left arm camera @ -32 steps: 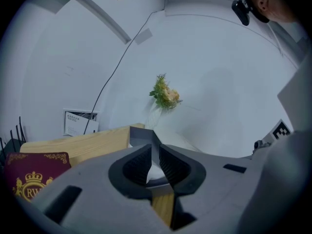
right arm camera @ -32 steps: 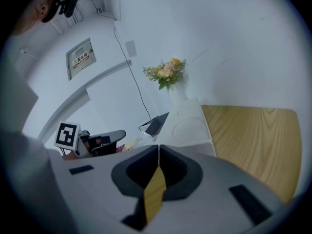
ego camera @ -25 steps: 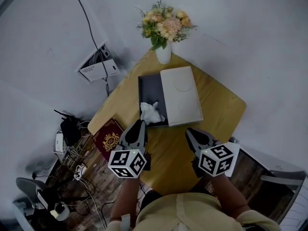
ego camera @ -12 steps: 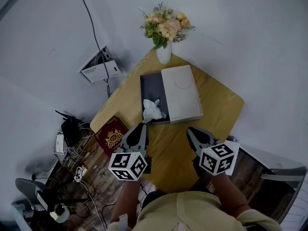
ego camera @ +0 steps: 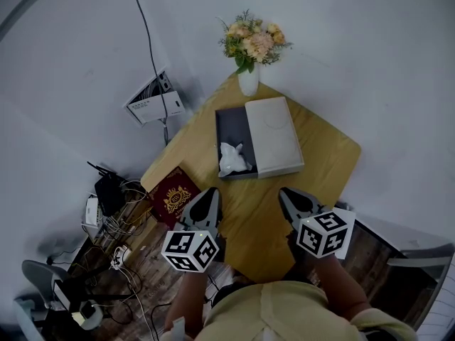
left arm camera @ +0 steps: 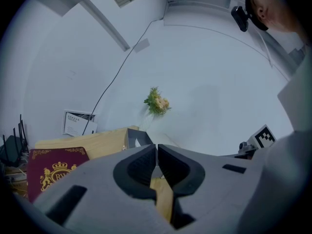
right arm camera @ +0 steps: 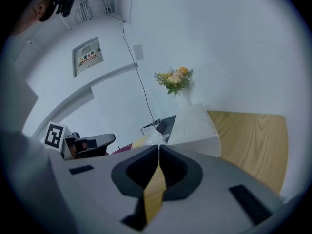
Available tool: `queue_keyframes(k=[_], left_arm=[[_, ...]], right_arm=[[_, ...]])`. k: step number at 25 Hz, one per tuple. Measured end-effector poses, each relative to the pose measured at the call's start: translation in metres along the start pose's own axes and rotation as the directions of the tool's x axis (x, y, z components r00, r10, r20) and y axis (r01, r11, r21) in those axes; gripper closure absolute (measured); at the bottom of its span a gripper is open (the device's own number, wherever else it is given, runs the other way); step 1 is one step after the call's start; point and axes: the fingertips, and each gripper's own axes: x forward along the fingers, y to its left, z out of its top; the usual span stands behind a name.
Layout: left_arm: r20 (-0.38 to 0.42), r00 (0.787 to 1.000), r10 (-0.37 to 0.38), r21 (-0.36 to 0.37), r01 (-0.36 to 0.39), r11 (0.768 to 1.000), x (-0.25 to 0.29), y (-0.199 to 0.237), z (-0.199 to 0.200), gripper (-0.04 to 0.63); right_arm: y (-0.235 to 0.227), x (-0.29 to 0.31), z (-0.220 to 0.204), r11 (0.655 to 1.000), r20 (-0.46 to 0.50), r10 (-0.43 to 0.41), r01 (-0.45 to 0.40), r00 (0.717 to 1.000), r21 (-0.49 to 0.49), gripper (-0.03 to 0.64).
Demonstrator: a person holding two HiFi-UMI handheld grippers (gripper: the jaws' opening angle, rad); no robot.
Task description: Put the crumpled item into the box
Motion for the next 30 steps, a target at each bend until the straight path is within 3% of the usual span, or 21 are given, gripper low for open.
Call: queue_keyframes(k=[30], left_arm=[[-0.015, 0.999, -0.03, -0.016, 0.029, 0.999, -0.079, -0.015, -0.016, 0.568]], right_arm=[[0.047, -0.043, -0.018, 0.999, 0.042, -0.03, 0.032, 0.999, -0.044, 0.586]])
